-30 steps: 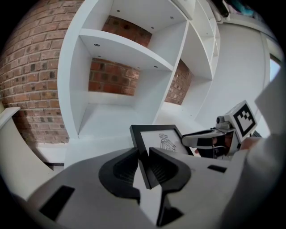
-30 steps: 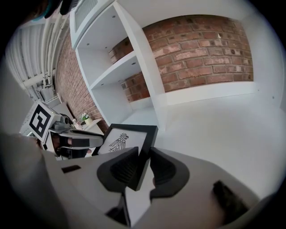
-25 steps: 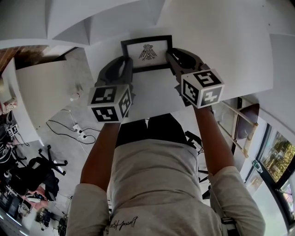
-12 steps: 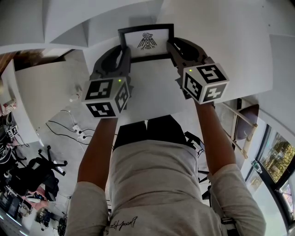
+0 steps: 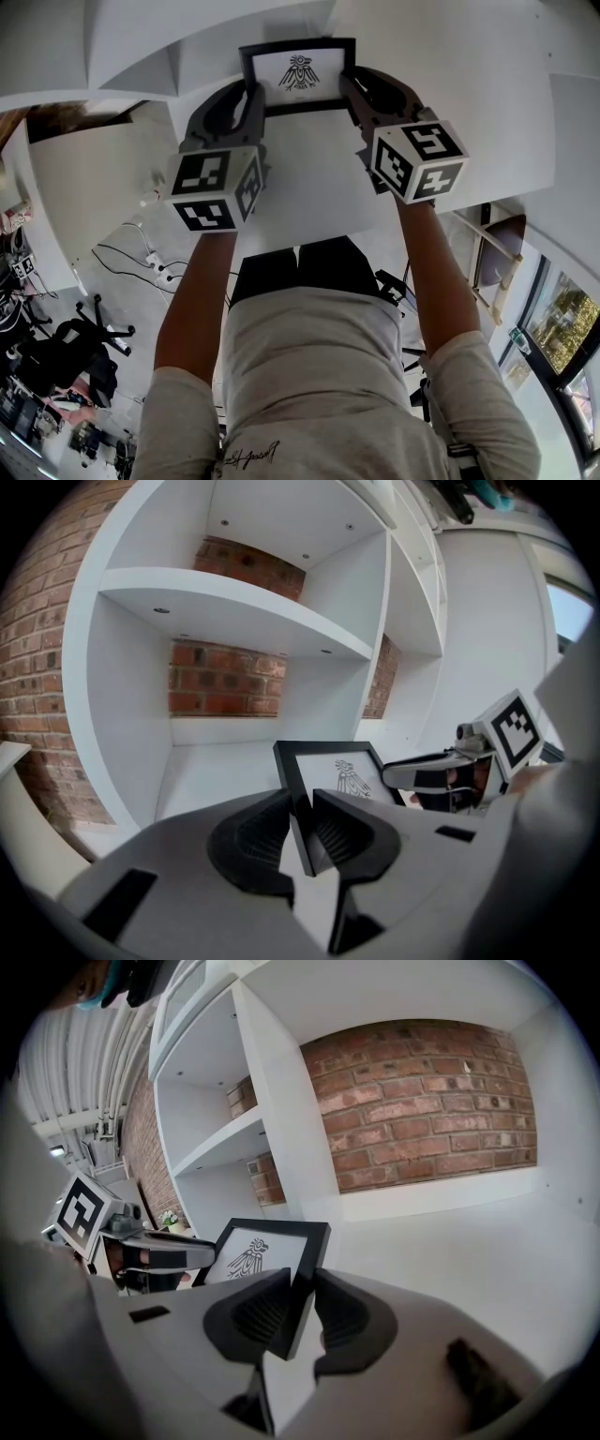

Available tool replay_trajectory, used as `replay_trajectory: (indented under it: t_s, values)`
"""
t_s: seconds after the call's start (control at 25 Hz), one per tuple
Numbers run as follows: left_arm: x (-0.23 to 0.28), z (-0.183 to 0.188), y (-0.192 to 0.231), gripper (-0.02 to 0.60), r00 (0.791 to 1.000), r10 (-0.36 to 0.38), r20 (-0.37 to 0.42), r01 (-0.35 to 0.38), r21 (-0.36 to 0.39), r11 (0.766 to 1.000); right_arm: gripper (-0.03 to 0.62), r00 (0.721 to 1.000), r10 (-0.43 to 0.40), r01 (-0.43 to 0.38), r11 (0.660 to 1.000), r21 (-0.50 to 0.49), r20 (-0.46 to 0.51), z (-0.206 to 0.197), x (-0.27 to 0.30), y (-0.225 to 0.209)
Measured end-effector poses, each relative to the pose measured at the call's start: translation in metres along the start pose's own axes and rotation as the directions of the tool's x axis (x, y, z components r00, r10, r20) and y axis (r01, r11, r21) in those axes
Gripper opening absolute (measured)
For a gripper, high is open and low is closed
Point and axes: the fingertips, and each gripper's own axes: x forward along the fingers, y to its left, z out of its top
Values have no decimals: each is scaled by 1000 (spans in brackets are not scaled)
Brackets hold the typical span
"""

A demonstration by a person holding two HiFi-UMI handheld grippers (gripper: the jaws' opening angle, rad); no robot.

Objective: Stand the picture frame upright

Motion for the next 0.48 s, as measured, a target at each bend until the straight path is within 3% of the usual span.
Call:
replay_trajectory:
  t_s: [0.28, 0.48]
  values:
    - [10, -4, 4, 83, 1000, 4, -29, -3, 38, 999, 92, 1000, -18, 18, 1000, 8, -18, -7, 7, -4]
    - [17, -9, 8, 75, 999, 13, -46, -12, 23, 1000, 83, 999, -37, 37, 999, 7, -27, -10, 13, -9]
